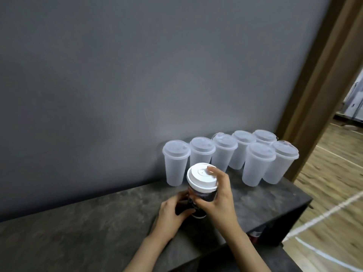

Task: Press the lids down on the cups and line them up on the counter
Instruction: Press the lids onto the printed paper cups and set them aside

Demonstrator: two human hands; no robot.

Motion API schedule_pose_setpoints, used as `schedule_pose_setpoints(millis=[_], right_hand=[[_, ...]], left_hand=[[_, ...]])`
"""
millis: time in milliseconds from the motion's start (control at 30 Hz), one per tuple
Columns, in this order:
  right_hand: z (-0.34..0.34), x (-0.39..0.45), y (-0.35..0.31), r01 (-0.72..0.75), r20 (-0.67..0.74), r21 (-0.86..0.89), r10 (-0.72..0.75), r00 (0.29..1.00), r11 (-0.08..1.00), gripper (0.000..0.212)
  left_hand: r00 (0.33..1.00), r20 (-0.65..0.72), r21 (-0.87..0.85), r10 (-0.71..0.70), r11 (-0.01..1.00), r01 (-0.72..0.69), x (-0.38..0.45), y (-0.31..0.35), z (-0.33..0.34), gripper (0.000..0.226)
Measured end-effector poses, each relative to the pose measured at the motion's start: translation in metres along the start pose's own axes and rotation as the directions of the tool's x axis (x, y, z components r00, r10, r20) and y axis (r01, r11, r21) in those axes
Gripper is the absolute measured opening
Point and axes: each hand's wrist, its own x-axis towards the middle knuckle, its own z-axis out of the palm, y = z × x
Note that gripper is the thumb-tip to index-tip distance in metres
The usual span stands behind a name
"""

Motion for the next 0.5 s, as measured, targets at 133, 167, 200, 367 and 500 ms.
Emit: schedule_pose_setpoints(millis=[133,167,200,367,500], right_hand=[[-0.021,-0.001,0.031,-0.075,-0.037,0.017,0.075,0.996,0.997,0.114],[-0.024,-0.001,0.036,-0.105,-0.07,0.022,0.106,0.992,0.994,0.118],[-0.027,0.0,0.04,-0.137,-0.114,0.03,0.139,0.984,0.99,0.119],[-0.038,0.012,0.061,-0.238,-0.31,0.029,0.236,0.921,0.971,0.095],[-0.037,0.013,0.08,-0.322,-0.318,0.0,0.305,0.898,0.947,0.088]], left_hand=[[0.998,0.068,0.109,-0.002,0.994,-0.006,0.012,0.003,0.02,0.045],[0.997,0.08,0.146,-0.005,0.989,-0.007,0.014,0.002,0.02,0.044],[0.997,0.078,0.18,-0.007,0.984,-0.008,0.015,0.001,0.021,0.043],[0.996,-0.091,0.365,0.002,0.931,0.031,0.016,-0.002,0.024,0.021],[0.982,-0.176,0.494,-0.062,0.857,0.143,0.015,-0.001,0.026,0.013]])
